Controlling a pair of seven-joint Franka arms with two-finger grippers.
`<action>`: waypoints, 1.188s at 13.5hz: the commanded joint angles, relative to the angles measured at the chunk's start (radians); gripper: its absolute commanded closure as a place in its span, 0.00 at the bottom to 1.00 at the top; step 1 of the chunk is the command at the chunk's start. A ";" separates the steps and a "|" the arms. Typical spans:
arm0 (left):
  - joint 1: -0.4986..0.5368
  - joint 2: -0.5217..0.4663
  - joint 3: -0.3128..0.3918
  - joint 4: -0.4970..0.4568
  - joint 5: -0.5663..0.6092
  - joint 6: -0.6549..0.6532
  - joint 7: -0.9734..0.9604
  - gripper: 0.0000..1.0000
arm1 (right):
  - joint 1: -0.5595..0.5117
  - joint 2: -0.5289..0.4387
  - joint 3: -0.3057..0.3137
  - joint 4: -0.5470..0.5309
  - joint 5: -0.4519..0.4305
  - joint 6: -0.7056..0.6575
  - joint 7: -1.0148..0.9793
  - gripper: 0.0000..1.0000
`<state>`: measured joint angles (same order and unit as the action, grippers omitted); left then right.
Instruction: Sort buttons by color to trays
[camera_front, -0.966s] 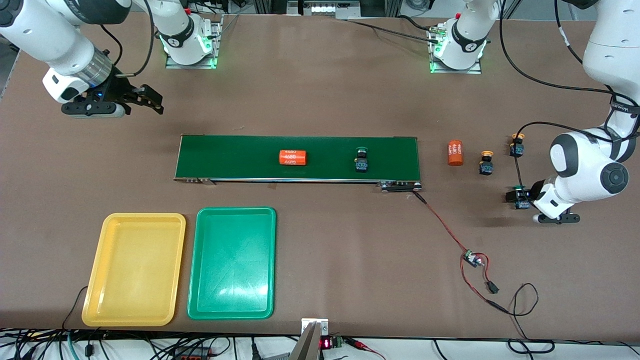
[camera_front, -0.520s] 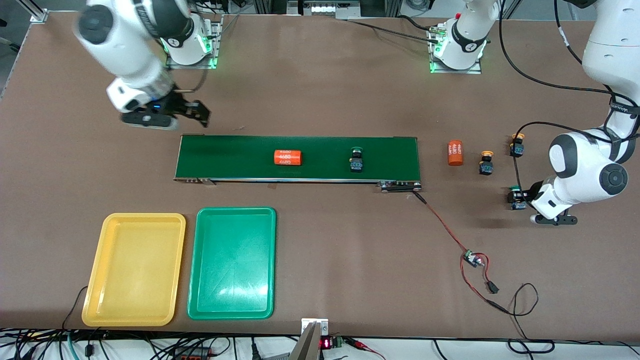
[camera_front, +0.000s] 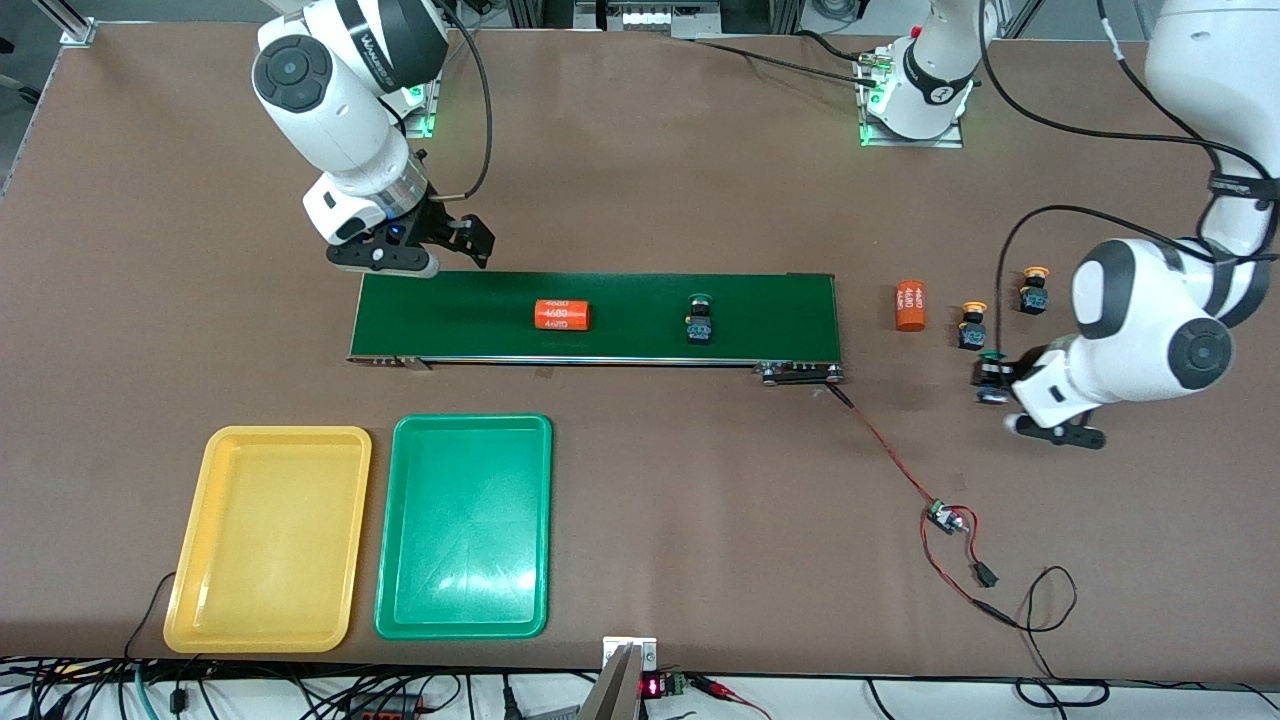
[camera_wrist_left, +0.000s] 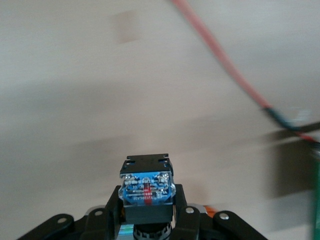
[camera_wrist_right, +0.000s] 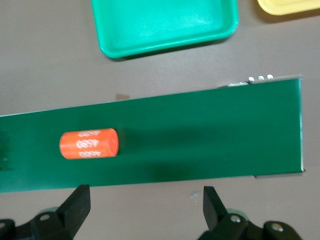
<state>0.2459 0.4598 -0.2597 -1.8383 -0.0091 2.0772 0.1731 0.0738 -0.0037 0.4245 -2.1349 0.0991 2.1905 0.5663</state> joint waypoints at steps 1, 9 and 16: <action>-0.080 -0.053 -0.001 -0.029 -0.077 -0.025 -0.015 1.00 | 0.006 0.066 0.042 0.039 -0.051 0.017 0.041 0.00; -0.249 -0.099 -0.079 -0.064 -0.107 -0.020 -0.273 1.00 | 0.026 0.171 0.043 0.029 -0.154 0.095 0.141 0.00; -0.356 -0.105 -0.084 -0.131 -0.107 0.096 -0.388 1.00 | 0.089 0.245 0.042 0.036 -0.225 0.261 0.199 0.00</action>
<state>-0.0827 0.3870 -0.3493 -1.9249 -0.0983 2.1325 -0.1840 0.1471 0.2211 0.4653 -2.1166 -0.0950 2.4198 0.7251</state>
